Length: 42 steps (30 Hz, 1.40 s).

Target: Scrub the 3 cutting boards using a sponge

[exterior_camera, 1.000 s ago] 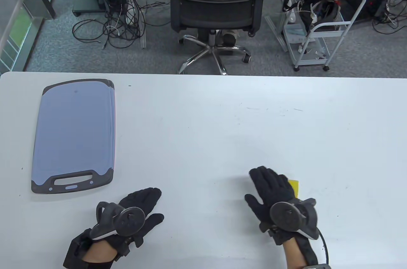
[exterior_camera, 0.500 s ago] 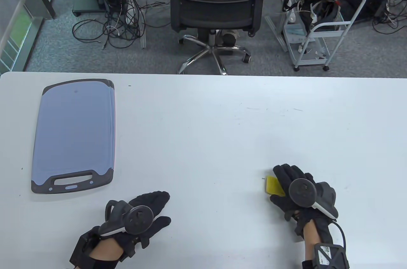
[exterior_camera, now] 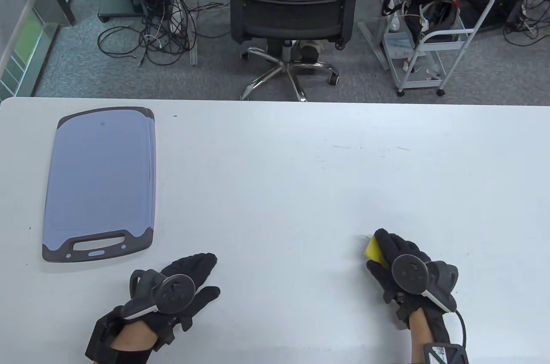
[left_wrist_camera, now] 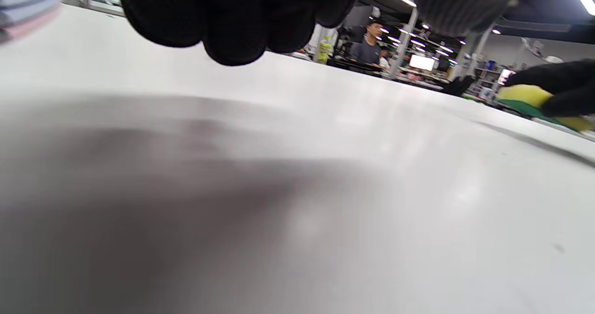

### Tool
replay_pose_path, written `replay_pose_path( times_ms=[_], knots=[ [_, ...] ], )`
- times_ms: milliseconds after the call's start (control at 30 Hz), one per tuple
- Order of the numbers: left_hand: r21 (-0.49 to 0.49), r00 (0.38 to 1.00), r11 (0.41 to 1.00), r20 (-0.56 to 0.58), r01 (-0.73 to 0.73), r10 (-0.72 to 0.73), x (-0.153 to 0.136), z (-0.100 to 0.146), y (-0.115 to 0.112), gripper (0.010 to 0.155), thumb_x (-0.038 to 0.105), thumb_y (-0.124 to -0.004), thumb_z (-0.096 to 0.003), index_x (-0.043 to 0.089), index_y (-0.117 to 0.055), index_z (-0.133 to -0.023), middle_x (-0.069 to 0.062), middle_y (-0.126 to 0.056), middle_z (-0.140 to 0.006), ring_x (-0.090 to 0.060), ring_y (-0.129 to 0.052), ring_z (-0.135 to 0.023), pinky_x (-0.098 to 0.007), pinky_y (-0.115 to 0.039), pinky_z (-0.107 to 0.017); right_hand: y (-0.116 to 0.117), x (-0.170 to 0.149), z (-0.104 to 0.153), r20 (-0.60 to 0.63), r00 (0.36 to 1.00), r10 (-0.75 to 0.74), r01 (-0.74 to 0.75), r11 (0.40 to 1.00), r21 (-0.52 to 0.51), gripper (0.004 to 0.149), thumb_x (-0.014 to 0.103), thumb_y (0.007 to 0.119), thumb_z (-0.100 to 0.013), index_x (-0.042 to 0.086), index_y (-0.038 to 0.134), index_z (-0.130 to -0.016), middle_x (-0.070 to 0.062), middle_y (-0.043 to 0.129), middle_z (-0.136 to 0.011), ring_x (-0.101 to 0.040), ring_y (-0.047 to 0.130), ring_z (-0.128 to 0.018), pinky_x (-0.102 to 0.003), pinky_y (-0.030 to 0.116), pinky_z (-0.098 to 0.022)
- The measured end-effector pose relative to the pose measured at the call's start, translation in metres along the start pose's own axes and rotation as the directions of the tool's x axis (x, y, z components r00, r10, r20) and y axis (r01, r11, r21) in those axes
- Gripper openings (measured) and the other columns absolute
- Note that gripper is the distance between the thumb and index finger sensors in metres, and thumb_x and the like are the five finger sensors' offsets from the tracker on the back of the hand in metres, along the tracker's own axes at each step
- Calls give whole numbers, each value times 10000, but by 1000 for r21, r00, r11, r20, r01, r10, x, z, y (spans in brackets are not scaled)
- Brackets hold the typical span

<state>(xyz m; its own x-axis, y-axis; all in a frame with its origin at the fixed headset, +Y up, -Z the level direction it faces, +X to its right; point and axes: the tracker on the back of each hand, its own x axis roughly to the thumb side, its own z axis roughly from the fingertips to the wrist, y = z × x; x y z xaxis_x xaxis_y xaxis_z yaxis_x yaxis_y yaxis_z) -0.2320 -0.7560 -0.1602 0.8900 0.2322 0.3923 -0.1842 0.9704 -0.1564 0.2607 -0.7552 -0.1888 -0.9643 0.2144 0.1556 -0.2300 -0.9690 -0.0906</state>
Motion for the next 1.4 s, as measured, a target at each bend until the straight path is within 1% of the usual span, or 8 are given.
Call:
replay_pose_path(
  times_ms=[333, 533, 767, 1067, 1133, 1233, 1333, 1400],
  knots=[
    [112, 918, 992, -395, 56, -7, -88, 22, 20, 838, 592, -734, -516, 130, -467, -1162, -196, -625, -1153, -459, -748, -987, -599, -704, -695, -14, -8, 10, -26, 995, -93, 91, 993, -76, 739, 522, 853, -437, 175, 626, -1049, -119, 745, -985, -326, 797, -827, -541, 693, -609],
    [-16, 810, 988, -570, 154, -136, -113, 20, 5, 839, 563, -772, -512, 119, -476, -1159, -215, -599, -1158, -479, -678, -1018, -614, -654, -713, -13, -11, 8, -24, 996, -90, 89, 994, -61, 736, 520, 852, -438, 174, 627, -1048, -120, 739, -989, -329, 791, -833, -549, 685, -616],
    [-72, 719, 977, -666, 200, -197, -127, 21, 1, 669, 480, -792, -535, 219, -575, -1113, -107, -648, -1146, -383, -686, -1051, -617, -604, -740, -17, -9, 9, -6, 995, -98, 97, 992, -80, 737, 520, 850, -438, 174, 626, -1049, -118, 738, -991, -331, 790, -834, -551, 684, -616],
    [-30, 773, 985, -616, 173, -154, -126, 21, 1, 638, 463, -741, -546, 220, -548, -1104, -94, -618, -1119, -392, -652, -1046, -646, -511, -764, -16, -6, 11, 7, 995, -96, 97, 991, -91, 736, 519, 848, -442, 174, 622, -1051, -119, 735, -993, -331, 786, -838, -552, 681, -617],
    [24, 795, 975, -584, 220, -165, -115, 18, 3, 646, 467, -662, -562, 197, -461, -1113, -115, -550, -1122, -404, -603, -1041, -651, -474, -773, -17, -5, 11, 10, 996, -92, 93, 991, -94, 737, 520, 848, -442, 175, 621, -1052, -120, 733, -994, -331, 785, -838, -553, 680, -618],
    [287, 847, 907, -517, 308, -123, -89, 15, 12, 638, 459, -569, -540, 150, -409, -1074, -152, -539, -1055, -427, -598, -940, -681, -412, -728, -18, -4, 11, 15, 997, -82, 83, 991, -103, 736, 521, 847, -441, 176, 621, -1051, -118, 733, -993, -330, 784, -839, -553, 681, -618],
    [534, 884, 781, -466, 323, -47, -66, 23, 23, 612, 468, -520, -516, 134, -428, -1021, -130, -609, -959, -348, -704, -776, -656, -498, -626, -17, -4, 11, 18, 996, -82, 83, 992, -99, 737, 520, 847, -442, 175, 621, -1052, -119, 733, -994, -331, 785, -838, -553, 680, -619],
    [674, 906, 725, -384, 144, 176, -65, 32, 34, 607, 468, -526, -503, 143, -434, -1007, -112, -627, -944, -317, -731, -750, -632, -523, -622, -17, -4, 10, 23, 997, -67, 69, 993, -92, 737, 520, 847, -441, 175, 620, -1052, -119, 733, -994, -331, 783, -840, -554, 679, -618]
  ],
)
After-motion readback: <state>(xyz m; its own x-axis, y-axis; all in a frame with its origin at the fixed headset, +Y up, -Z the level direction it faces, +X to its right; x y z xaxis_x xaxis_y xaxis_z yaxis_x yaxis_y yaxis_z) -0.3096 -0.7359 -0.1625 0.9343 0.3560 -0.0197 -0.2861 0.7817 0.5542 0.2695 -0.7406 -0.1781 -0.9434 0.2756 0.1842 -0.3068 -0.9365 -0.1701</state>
